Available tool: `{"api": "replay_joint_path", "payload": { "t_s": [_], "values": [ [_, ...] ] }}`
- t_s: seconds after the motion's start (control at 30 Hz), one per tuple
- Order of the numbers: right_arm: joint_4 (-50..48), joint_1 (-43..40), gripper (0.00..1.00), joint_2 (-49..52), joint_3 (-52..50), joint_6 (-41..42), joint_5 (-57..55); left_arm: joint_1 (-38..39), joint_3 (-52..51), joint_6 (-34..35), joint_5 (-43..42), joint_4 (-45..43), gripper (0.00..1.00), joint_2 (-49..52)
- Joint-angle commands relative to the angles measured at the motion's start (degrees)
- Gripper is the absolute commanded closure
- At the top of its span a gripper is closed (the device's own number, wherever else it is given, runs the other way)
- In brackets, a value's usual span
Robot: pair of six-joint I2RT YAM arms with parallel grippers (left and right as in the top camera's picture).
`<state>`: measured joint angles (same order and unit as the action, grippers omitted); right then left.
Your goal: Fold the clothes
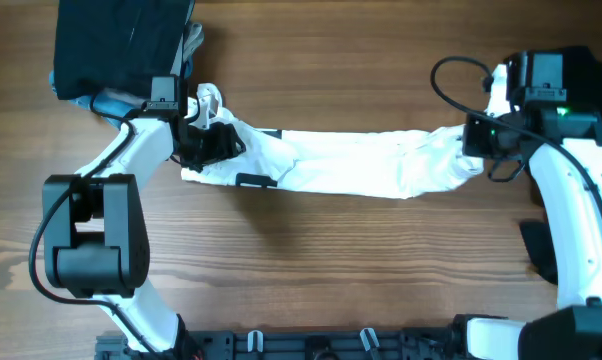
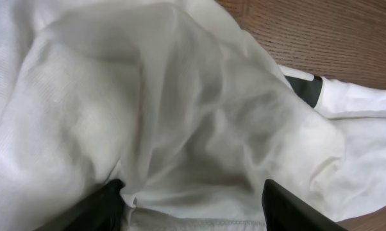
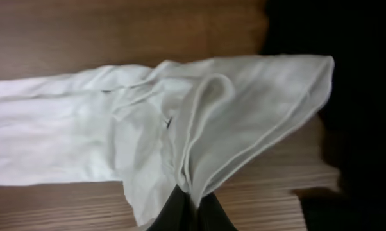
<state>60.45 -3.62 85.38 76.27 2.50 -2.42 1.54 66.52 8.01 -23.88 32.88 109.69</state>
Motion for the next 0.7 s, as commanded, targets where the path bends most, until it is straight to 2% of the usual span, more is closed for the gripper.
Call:
{"api": "replay_joint_path", "payload": {
  "t_s": [0.0, 0.1, 0.2, 0.33, 0.47, 0.67],
  "values": [
    [-0.68, -0.96, 0.96, 1.09, 0.0, 0.02, -5.07, -1.4, -2.01, -0.31, 8.55, 1.4, 0.3, 3.04],
    [-1.97, -0.39, 0.96, 1.09, 0.0, -8.0, 7.48, -1.4, -2.01, -0.31, 8.55, 1.36, 0.3, 3.04],
    [-2.99, 2.08, 0.95, 1.11, 0.0, -10.1, 17.81, -1.4, -2.01, -0.28, 8.52, 1.2, 0.29, 3.04],
    [-3.72, 9.35, 0.94, 2.71, 0.0, -9.2, 18.82, -1.4, -2.01, -0.28, 8.5, 1.2, 0.29, 3.04],
    [-5.7, 16.63, 0.94, 9.27, 0.0, -5.97, 18.56, -1.4, -2.01, -0.28, 8.5, 1.46, 0.29, 3.04],
    [-15.19, 23.5, 0.95, 16.79, 0.0, -1.09, 25.0, -1.4, -2.01, -0.28, 8.5, 2.21, 0.29, 3.04]
  ]
}}
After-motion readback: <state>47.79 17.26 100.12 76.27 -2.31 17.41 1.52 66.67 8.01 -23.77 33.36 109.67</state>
